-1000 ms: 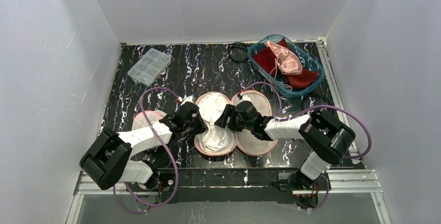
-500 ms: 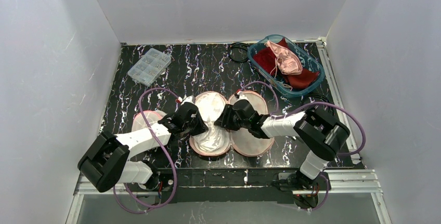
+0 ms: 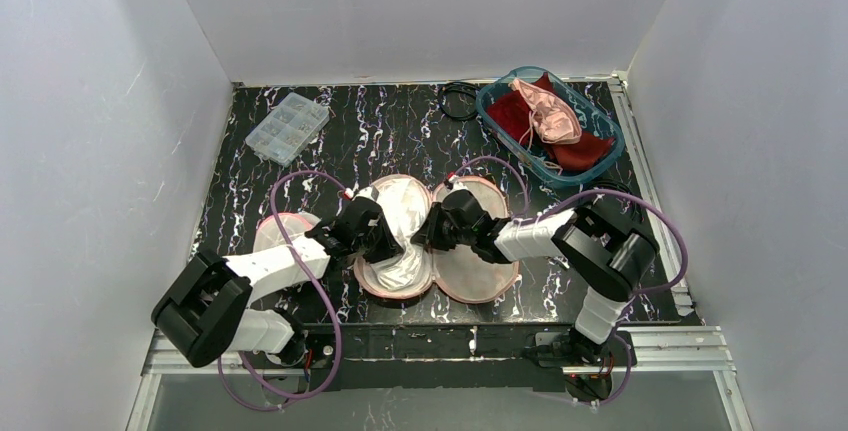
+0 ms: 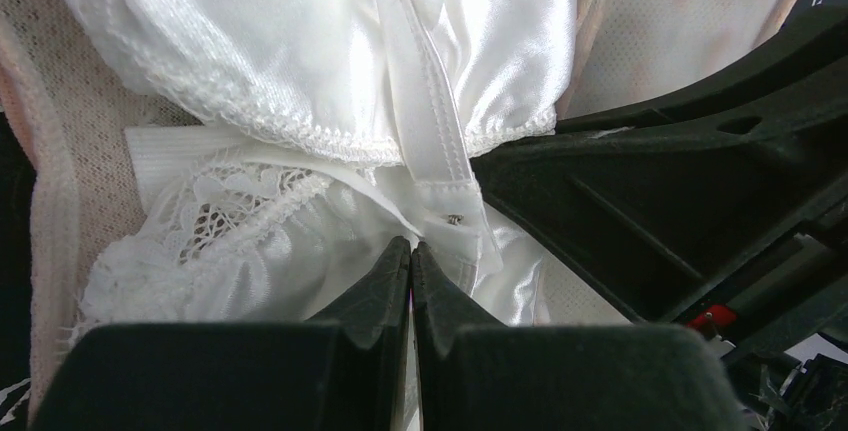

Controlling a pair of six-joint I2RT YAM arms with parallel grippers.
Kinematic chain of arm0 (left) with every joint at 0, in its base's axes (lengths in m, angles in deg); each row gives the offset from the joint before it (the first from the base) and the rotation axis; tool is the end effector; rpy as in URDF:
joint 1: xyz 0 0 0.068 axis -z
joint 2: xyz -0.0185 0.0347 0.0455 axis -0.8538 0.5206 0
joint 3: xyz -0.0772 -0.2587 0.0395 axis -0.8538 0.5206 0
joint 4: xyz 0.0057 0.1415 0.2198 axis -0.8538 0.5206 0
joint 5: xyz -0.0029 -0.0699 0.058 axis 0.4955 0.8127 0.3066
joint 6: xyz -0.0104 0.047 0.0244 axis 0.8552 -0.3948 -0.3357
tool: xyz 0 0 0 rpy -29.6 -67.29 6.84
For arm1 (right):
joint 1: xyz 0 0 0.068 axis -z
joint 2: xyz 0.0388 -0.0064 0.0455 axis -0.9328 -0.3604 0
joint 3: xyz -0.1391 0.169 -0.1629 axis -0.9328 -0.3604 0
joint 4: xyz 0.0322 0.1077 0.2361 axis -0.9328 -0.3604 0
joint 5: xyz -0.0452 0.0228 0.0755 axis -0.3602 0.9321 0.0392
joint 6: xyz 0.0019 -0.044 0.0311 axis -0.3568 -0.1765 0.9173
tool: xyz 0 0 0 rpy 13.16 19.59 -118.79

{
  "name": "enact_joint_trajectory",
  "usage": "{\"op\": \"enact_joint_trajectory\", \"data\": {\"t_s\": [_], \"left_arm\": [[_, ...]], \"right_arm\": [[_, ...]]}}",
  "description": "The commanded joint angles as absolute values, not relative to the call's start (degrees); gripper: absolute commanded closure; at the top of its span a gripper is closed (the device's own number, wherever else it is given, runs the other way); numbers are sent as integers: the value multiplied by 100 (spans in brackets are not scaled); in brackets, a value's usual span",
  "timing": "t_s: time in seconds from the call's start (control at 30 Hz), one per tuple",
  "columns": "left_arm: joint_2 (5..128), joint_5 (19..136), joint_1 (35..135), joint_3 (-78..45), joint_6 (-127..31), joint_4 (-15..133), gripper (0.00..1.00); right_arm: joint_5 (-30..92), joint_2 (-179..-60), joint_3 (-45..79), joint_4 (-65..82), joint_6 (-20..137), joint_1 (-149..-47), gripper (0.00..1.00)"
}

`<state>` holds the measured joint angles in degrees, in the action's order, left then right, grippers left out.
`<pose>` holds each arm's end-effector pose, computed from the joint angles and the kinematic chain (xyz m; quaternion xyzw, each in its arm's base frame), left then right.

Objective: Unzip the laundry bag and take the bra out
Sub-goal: Pick up the bra from the laundry bag.

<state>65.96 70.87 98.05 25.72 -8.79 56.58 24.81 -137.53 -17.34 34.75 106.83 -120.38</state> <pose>0.1919 -0.1590 0.1668 -0.0824 0.9040 -0.3049 0.2881 0.2088 0.2639 0.1393 0.0214 0.8758 0.3931 0.2791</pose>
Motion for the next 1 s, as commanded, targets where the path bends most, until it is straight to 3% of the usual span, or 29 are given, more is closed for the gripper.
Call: {"op": "enact_joint_trajectory", "data": {"t_s": [0.0,0.1,0.2,0.7,0.93,0.97], "left_arm": [[6417,7169,9769,2626,-918,5714,100],[6248,7101,9767,2623,-961,5845,100],[6044,7022,9771,2583,-1011,6060,100],[5047,6537,9712,2424,-1174,7157,91],[5460,6715,9701,2440,-1132,6684,91],[5568,6761,9696,2408,-1126,6597,91]], "right_arm": [[2598,-13666,-1588,3730,10581,-12087,84],[2628,-13406,-1587,3611,10335,-12098,95],[2616,-13156,-1465,3152,10033,-12107,99],[2698,-12289,-1209,1385,8664,-12077,99],[2836,-12149,-2009,1927,9068,-12007,98],[2884,-12164,-2070,2093,9159,-11998,91]]}}
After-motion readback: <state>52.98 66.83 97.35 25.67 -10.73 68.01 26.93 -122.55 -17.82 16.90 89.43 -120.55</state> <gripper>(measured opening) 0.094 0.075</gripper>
